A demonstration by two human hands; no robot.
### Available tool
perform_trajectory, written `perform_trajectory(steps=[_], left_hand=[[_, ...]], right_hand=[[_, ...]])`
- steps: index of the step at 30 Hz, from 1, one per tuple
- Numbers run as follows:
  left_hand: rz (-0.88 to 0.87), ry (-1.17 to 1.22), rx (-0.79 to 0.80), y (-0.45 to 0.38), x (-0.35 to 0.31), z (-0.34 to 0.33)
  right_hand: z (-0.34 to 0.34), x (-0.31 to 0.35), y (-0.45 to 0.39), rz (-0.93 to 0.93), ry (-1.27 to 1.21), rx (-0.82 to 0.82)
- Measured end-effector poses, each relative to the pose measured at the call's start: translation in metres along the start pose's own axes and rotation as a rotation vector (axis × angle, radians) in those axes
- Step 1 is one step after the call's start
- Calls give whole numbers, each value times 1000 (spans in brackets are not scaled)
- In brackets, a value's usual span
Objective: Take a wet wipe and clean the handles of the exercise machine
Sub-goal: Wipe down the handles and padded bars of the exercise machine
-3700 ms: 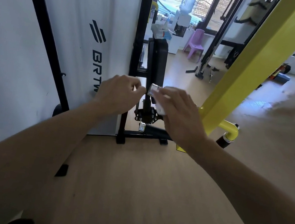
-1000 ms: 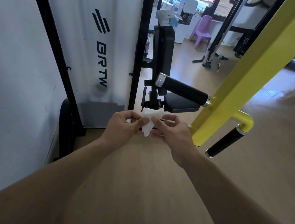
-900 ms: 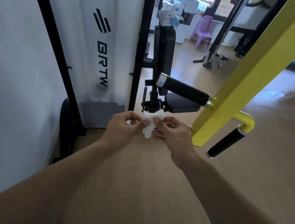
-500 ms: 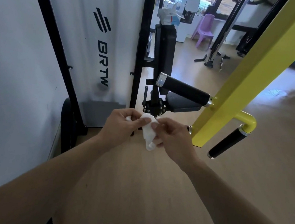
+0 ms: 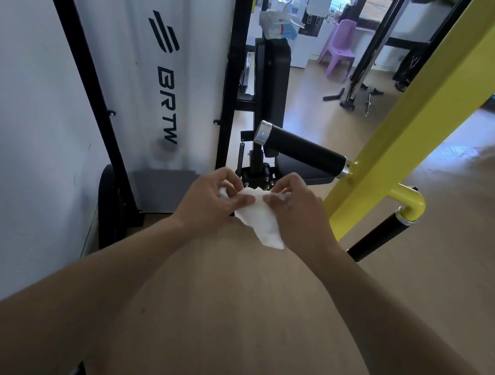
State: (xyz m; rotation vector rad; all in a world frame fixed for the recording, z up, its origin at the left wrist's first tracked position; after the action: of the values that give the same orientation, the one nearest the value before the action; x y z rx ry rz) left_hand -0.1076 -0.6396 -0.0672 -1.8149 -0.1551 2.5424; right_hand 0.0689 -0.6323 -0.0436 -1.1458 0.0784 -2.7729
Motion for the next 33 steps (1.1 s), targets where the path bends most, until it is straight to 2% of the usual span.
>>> perform_trajectory(steps=[3,6,10,15,17,20,24,28,30,33], left_hand=[[-20,-178,-38,-15,3,-6],[16,-274,-34,-25,13,-11],[31,-240,-25,-26,25,-12],[97,-36,47,-20,36,-5],[89,-45,126,-19,41,1],[-5,-249,268,-17,40,1],[-45,-485,218,-19,32,0],[-222,-778,135,-27,17,-6],[-304,-886,142,-28,14,-8],[-317,-1003,191,-26,12,-9]], right_hand=[[-5,10,-14,171,365,-39],[-15,14,-16,252,653,-66],[-32,11,3,304,581,72],[-21,1,-6,217,467,97],[-11,-2,-8,242,472,137],[0,0,-7,308,589,174],[-7,0,-9,191,664,192],[-23,0,-7,210,514,220],[-31,2,-7,230,496,240],[-27,-1,-6,254,548,217]])
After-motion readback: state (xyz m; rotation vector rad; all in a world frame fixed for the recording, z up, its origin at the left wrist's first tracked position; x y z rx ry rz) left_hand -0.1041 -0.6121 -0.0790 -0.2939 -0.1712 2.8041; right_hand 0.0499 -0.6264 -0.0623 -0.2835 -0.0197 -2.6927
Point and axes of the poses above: each hand's wrist, its own y-axis away from the middle knuckle, its own z-axis out of the back of the hand, x = y × z, the point moved 4 cm from there along -y, towards the middle knuckle, and after that the axes turned 1 degree about y, right-handed, at the moved point
